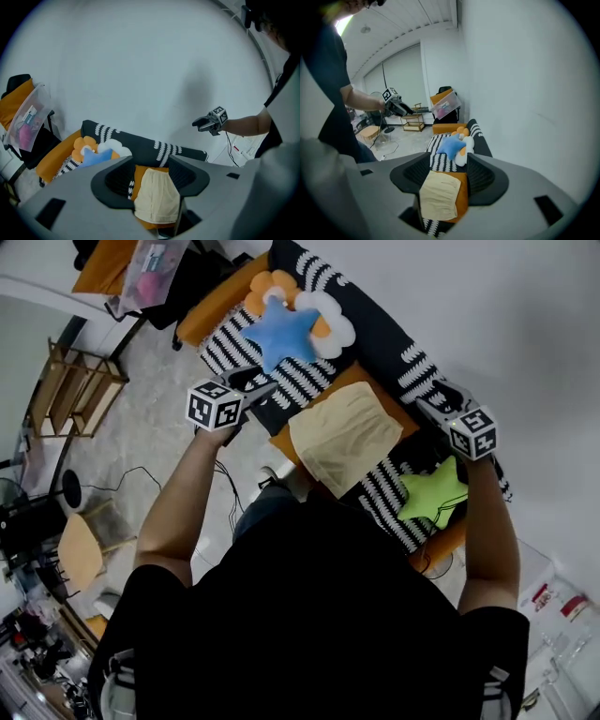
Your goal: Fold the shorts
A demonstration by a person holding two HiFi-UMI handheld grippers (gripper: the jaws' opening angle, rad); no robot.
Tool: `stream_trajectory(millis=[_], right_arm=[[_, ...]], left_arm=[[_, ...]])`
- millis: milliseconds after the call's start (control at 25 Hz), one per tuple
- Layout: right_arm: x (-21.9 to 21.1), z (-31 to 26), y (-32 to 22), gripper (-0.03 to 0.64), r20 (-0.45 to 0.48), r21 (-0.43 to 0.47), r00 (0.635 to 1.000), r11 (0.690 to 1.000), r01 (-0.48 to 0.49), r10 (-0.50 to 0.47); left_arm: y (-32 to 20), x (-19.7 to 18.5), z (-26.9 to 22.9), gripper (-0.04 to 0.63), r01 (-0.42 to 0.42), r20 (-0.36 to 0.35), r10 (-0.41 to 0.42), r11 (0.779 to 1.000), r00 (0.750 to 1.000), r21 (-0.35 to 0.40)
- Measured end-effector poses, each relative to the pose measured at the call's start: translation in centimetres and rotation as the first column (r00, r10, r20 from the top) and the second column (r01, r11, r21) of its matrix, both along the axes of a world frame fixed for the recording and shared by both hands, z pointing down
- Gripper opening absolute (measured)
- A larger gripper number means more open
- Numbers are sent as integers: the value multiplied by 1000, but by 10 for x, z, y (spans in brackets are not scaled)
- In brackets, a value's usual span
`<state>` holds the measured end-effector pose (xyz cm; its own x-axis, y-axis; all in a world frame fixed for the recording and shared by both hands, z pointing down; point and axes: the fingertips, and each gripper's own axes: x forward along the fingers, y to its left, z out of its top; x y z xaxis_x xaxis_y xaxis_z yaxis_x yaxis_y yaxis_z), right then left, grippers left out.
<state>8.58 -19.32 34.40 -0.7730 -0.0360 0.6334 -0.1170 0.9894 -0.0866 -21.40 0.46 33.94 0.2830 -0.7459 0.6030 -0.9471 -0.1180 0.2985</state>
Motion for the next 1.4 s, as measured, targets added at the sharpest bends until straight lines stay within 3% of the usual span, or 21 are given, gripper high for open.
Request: stream_trajectory(millis=[240, 520, 760, 1080, 1400], right_arm=[[-24, 53, 10, 273, -133, -24, 973, 982, 186, -187], [-71, 95, 5, 273, -272, -59, 907, 946, 319, -323], [-85, 155, -10, 272, -334, -149, 876, 938, 314, -347], [-98, 248, -18, 254, -412, -165, 850, 944, 285, -328], [-113, 317, -18, 245, -479, -208, 795, 928, 308, -371]], left_arm=[[30, 3, 52, 255, 19, -41, -23, 995, 999, -102], [32, -26, 88, 255, 1, -51, -10, 985, 999, -171], [26, -31, 156, 256, -37, -86, 18, 974, 996, -225], [27, -26, 256, 256, -86, -159, 41, 955, 986, -285], [29, -16, 338, 255, -196, -208, 123, 903, 970, -382]])
